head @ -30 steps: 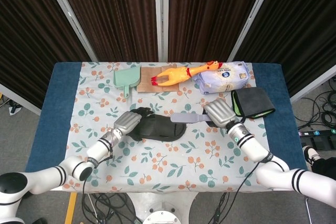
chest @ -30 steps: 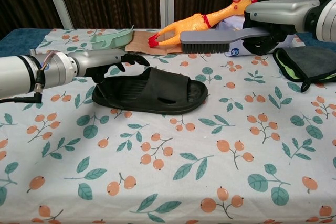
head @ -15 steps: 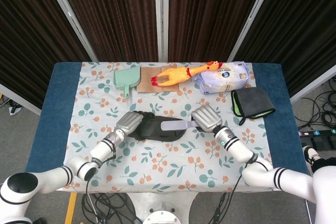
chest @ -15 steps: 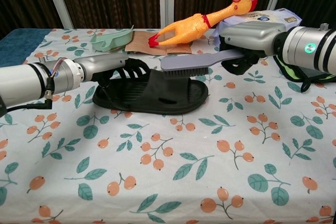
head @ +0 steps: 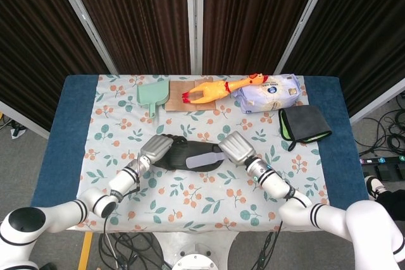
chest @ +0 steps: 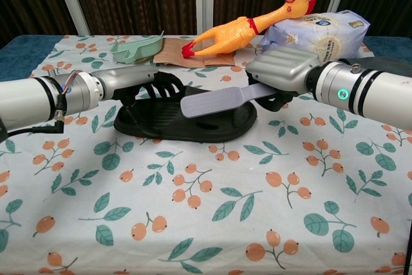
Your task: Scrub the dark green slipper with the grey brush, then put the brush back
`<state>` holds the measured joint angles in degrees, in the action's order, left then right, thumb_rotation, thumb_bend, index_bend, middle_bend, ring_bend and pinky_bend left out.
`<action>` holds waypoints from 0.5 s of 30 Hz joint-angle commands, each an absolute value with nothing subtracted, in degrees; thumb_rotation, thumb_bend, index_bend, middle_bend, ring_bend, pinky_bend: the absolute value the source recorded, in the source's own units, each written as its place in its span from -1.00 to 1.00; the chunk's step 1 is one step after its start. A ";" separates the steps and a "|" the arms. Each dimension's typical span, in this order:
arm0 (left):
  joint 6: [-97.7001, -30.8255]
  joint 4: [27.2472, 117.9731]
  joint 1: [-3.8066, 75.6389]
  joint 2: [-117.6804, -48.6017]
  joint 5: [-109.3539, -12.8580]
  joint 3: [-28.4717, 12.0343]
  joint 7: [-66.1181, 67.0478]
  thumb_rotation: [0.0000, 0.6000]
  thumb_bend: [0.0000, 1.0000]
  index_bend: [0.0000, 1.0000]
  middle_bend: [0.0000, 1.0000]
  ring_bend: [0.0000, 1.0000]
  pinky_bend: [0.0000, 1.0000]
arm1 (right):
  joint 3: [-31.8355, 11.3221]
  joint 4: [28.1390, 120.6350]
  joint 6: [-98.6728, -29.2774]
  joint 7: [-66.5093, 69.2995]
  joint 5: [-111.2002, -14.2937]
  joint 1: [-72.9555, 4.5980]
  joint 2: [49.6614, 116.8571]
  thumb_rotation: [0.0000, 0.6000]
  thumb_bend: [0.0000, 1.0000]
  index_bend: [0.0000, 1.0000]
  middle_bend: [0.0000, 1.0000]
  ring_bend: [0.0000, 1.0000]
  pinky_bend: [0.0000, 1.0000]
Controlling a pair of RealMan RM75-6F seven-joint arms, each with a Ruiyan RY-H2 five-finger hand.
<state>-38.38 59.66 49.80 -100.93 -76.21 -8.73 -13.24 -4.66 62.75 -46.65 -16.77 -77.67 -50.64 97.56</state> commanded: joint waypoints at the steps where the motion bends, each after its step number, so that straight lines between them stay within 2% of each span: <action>1: -38.38 59.70 49.79 -100.82 -76.11 -8.65 -13.25 1.00 -0.94 -0.36 -0.18 -0.45 -0.44 | -3.89 60.47 -47.98 -16.62 -78.14 -49.28 97.76 1.00 0.40 1.00 0.95 1.00 1.00; 6: -38.44 59.82 49.78 -100.62 -75.89 -8.59 -13.54 1.00 -0.94 -0.36 -0.18 -0.45 -0.44 | -3.53 59.84 -50.56 -15.87 -78.85 -47.23 95.02 1.00 0.40 1.00 0.95 1.00 1.00; 12: -38.46 60.11 50.15 -100.53 -76.05 -8.65 -13.93 1.00 -0.94 -0.36 -0.18 -0.45 -0.44 | -3.76 66.00 -54.46 -7.71 -83.63 -46.93 91.50 1.00 0.40 1.00 0.95 1.00 1.00; 15: -38.37 60.31 50.39 -100.50 -76.01 -8.68 -13.81 1.00 -0.94 -0.36 -0.18 -0.45 -0.44 | -3.92 66.84 -53.51 -6.35 -84.87 -48.18 92.10 1.00 0.40 1.00 0.95 1.00 1.00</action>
